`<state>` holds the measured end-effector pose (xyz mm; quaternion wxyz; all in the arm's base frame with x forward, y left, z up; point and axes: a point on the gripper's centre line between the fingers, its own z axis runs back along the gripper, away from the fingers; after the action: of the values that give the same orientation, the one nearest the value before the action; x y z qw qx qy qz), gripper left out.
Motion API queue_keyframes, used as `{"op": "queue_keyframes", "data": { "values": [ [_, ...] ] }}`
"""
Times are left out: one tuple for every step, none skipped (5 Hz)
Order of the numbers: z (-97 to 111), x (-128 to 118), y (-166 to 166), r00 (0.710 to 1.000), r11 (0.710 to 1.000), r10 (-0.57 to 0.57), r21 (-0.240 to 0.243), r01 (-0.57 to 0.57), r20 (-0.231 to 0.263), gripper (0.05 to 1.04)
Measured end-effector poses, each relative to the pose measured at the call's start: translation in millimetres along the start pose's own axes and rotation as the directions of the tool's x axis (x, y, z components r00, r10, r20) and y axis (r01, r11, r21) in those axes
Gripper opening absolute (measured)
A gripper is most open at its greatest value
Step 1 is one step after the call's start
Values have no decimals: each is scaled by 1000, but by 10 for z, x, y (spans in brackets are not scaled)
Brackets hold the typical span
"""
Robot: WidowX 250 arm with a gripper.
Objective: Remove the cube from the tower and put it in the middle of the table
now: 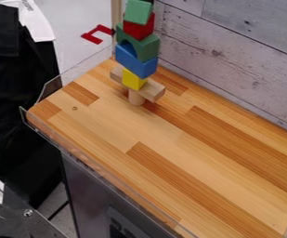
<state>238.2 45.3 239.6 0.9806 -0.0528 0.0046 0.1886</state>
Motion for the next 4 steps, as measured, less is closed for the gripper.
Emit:
{"op": "queue_keyframes", "data": {
  "values": [
    [-70, 11, 4, 1000, 1000, 3, 2, -3, -29, 999],
    [-183, 111, 59, 998, 1000, -20, -12, 19, -57, 999],
    [-341, 247, 80, 996, 999, -51, -19, 50, -72, 999],
    [-553, 402, 19, 992, 997, -80, 10, 81, -94, 1000]
  ]
}}
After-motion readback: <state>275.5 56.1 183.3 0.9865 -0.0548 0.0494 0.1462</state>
